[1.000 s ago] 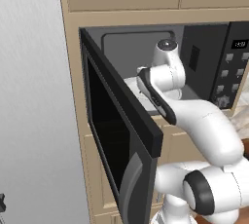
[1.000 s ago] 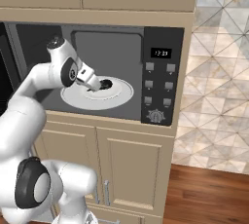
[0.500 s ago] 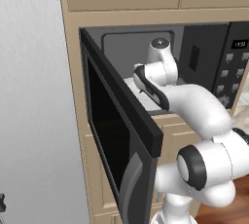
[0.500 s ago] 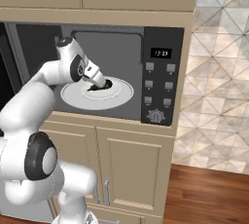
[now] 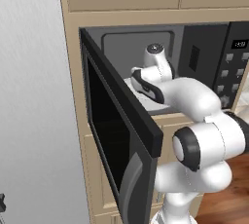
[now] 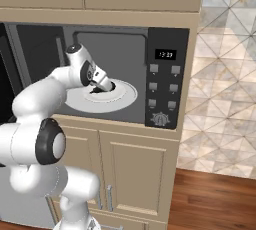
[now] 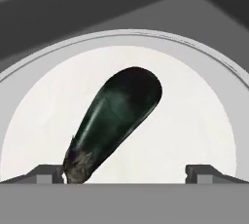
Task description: Pick the eggplant from the microwave and place it on plate located on the counter.
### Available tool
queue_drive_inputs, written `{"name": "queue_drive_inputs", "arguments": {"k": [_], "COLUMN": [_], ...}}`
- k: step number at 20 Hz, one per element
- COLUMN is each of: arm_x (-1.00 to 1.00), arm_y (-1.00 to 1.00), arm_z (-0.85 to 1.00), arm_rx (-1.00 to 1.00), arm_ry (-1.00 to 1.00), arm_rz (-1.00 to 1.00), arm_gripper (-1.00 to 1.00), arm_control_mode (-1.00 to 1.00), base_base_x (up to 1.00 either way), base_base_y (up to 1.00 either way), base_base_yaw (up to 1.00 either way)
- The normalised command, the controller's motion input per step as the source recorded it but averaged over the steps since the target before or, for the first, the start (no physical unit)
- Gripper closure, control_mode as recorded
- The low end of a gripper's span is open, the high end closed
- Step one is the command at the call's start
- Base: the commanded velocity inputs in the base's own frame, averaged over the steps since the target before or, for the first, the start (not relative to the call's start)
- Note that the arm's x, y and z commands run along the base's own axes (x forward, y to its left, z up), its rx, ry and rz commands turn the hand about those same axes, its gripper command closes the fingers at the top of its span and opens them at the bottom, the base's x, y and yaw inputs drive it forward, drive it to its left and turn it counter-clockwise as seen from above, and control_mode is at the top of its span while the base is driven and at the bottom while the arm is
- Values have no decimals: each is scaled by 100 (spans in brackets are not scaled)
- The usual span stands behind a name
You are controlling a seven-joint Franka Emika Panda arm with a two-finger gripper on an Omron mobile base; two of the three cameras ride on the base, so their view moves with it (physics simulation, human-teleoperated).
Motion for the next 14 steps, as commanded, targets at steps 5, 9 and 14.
{"name": "queue_drive_inputs", "arguments": {"k": [5,9,14], "arm_x": [46,35,11], "arm_y": [0,0,0], "arm_z": [-17,-15,-19], "arm_rx": [0,0,0], "arm_ry": [0,0,0], "arm_rz": [0,0,-1], "arm_gripper": [-100,-100,-100], "arm_control_mode": [-100,-100,-100], "base_base_x": [0,0,0], "base_base_y": [0,0,0], "base_base_yaw": [0,0,0]}}
